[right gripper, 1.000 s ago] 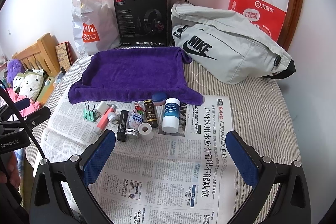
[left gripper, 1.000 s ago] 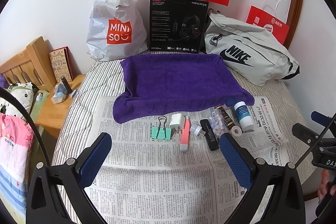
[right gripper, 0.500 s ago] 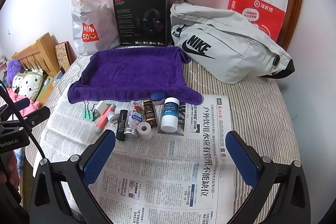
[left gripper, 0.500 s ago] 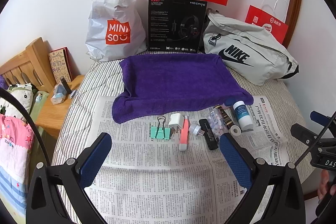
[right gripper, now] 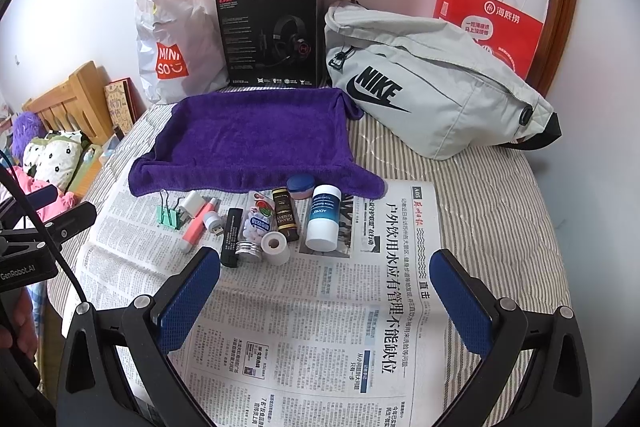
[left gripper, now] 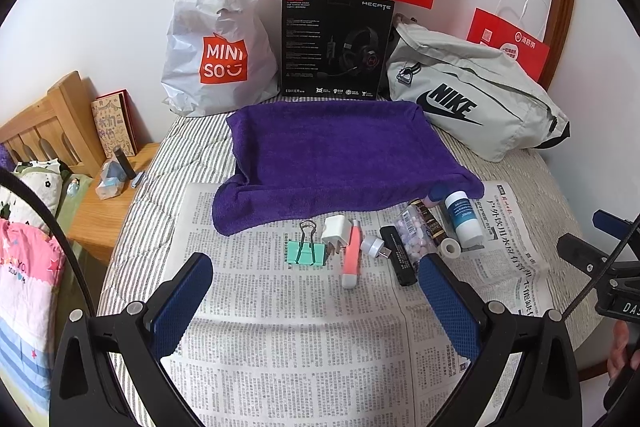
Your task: Organize rigid objects
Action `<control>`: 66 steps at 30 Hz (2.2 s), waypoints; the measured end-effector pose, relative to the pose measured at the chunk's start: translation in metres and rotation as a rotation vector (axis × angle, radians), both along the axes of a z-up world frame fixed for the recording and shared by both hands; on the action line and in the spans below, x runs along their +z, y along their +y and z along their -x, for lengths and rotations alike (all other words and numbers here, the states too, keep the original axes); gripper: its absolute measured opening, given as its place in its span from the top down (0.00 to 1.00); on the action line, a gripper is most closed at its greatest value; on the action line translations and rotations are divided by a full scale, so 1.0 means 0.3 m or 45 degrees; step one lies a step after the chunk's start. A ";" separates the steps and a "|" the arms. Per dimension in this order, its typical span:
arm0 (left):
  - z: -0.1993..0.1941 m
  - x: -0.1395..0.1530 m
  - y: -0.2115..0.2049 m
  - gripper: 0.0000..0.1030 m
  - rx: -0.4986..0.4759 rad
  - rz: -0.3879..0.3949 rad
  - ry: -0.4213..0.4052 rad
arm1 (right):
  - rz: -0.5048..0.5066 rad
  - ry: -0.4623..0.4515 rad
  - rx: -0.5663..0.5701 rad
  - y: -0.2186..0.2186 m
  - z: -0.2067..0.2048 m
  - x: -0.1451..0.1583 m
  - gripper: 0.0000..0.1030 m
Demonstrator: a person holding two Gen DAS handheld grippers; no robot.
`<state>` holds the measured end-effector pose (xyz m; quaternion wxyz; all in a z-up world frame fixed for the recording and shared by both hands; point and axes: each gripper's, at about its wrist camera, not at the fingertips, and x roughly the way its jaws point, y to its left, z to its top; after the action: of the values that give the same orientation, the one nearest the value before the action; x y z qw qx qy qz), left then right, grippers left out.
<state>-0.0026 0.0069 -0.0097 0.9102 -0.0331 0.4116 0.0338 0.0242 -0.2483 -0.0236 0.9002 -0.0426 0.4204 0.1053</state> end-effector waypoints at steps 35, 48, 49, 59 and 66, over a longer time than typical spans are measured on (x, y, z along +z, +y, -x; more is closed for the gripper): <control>-0.331 -0.476 0.064 0.24 -0.097 -0.120 0.209 | 0.057 0.205 -0.085 -0.094 -0.191 -0.229 0.00; -0.327 -0.467 0.106 0.59 -0.123 -0.053 0.186 | 0.051 0.241 -0.035 -0.028 -0.296 -0.288 0.00; -0.331 -0.467 0.107 0.60 -0.123 -0.050 0.186 | 0.042 0.246 -0.028 -0.018 -0.311 -0.296 0.01; -0.321 -0.466 0.131 0.61 -0.125 -0.036 0.180 | 0.060 0.297 0.030 0.059 -0.443 -0.404 0.22; -0.325 -0.465 0.145 0.61 -0.128 -0.032 0.181 | 0.077 0.294 0.068 0.083 -0.477 -0.481 0.46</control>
<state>0.0948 0.0505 -0.1491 0.8795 0.0016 0.4758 -0.0046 0.1672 -0.2232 -0.1678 0.8410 -0.0687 0.5230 0.1207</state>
